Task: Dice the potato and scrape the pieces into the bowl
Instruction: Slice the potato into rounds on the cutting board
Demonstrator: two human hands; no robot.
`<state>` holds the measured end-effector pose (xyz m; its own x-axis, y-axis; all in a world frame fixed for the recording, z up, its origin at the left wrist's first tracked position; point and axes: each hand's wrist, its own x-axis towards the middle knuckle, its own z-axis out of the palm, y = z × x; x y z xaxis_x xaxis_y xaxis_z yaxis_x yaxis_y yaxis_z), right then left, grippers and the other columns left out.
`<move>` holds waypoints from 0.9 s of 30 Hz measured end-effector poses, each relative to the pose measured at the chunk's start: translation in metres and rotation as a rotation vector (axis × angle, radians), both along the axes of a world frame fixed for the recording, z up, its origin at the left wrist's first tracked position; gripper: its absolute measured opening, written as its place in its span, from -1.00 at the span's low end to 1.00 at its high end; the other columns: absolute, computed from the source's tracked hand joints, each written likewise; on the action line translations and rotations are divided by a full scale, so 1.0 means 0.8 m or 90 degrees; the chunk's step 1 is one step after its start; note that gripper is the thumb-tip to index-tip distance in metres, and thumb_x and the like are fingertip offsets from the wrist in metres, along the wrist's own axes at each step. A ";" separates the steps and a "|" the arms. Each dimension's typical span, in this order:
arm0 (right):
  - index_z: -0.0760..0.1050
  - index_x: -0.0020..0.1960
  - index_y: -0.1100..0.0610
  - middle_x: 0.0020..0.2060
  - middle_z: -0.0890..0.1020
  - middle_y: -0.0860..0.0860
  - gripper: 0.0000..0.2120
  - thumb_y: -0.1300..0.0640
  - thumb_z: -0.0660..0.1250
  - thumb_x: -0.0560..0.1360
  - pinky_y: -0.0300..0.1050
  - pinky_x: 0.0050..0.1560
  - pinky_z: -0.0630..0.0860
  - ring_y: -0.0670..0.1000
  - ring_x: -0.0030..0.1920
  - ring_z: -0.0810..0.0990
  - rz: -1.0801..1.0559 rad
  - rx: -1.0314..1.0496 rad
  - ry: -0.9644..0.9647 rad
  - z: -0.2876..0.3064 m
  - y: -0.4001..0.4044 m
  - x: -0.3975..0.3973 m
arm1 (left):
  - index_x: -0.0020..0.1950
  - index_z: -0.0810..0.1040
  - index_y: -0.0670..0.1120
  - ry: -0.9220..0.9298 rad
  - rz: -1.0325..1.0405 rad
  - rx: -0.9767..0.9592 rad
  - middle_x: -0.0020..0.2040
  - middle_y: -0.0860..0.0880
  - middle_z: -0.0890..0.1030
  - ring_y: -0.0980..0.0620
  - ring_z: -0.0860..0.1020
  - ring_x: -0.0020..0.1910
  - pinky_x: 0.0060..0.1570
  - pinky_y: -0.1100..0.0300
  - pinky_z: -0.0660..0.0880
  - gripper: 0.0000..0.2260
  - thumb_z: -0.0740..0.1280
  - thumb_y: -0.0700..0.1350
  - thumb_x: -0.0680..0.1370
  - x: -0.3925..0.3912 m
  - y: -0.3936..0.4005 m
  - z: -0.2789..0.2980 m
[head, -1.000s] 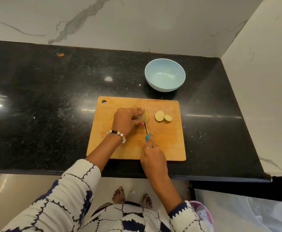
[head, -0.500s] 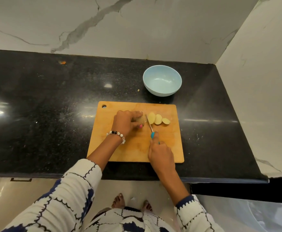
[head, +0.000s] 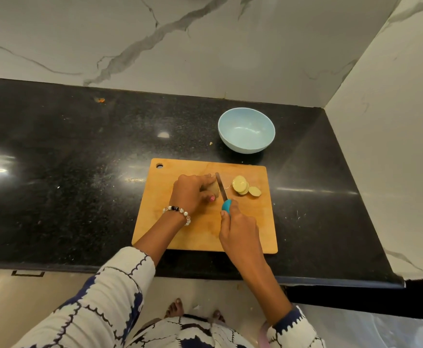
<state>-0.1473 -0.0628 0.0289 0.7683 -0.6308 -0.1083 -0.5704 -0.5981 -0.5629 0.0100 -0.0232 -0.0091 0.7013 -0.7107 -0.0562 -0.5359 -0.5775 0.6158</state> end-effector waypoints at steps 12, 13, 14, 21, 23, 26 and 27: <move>0.06 0.49 0.19 -0.18 0.53 0.07 -0.55 0.13 0.05 0.63 -0.17 -0.30 0.36 -0.02 -0.25 0.49 0.012 -0.099 0.130 -0.007 0.003 0.024 | 0.20 0.57 -0.07 0.025 0.016 -0.056 0.19 -0.01 0.59 0.07 0.52 0.22 0.28 0.15 0.41 -0.58 0.50 -0.17 0.36 -0.003 0.000 -0.001; 0.09 0.48 0.20 -0.15 0.54 0.08 -0.56 0.15 0.06 0.63 -0.18 -0.29 0.37 -0.03 -0.25 0.47 0.015 -0.094 0.134 -0.006 0.000 0.032 | 0.19 0.58 -0.08 0.029 0.017 -0.065 0.18 -0.01 0.59 0.07 0.53 0.21 0.27 0.16 0.42 -0.59 0.51 -0.18 0.35 -0.003 0.000 -0.002; 0.15 0.45 0.22 -0.12 0.55 0.09 -0.58 0.17 0.08 0.62 -0.19 -0.29 0.39 -0.03 -0.25 0.46 0.022 -0.092 0.135 -0.005 -0.004 0.040 | 0.18 0.59 -0.08 0.031 0.018 -0.075 0.17 -0.02 0.60 0.06 0.53 0.20 0.26 0.16 0.42 -0.60 0.51 -0.19 0.35 -0.003 0.000 -0.003; 0.27 0.33 0.25 -0.11 0.55 0.11 -0.69 0.20 0.09 0.61 -0.18 -0.29 0.34 0.00 -0.27 0.46 0.030 -0.066 0.133 -0.010 -0.010 0.048 | 0.17 0.60 -0.09 0.013 0.025 -0.115 0.16 -0.01 0.61 0.06 0.55 0.17 0.20 0.30 0.38 -0.63 0.48 -0.19 0.37 -0.008 0.004 -0.008; 0.18 0.39 0.24 -0.20 0.50 0.08 -0.63 0.20 0.08 0.61 -0.16 -0.29 0.34 0.02 -0.26 0.47 0.023 -0.051 0.146 -0.021 0.001 0.029 | 0.17 0.60 -0.08 0.009 0.029 -0.122 0.16 0.00 0.61 0.08 0.55 0.16 0.18 0.34 0.37 -0.63 0.48 -0.18 0.37 -0.009 0.005 -0.009; -0.02 0.49 0.23 -0.21 0.49 0.06 -0.52 0.15 0.03 0.64 -0.14 -0.27 0.34 0.02 -0.26 0.45 0.029 -0.052 0.173 -0.038 0.024 -0.008 | 0.16 0.60 -0.07 0.014 0.034 -0.127 0.16 0.00 0.61 0.09 0.55 0.15 0.18 0.34 0.38 -0.62 0.50 -0.16 0.36 -0.008 0.005 -0.007; -0.05 0.51 0.23 -0.17 0.52 0.08 -0.50 0.15 0.04 0.64 -0.14 -0.27 0.35 0.03 -0.24 0.47 0.033 -0.063 0.178 -0.041 0.030 -0.019 | 0.16 0.60 -0.07 0.022 0.037 -0.129 0.15 -0.01 0.61 0.09 0.55 0.16 0.19 0.32 0.39 -0.62 0.50 -0.16 0.35 -0.008 0.005 -0.006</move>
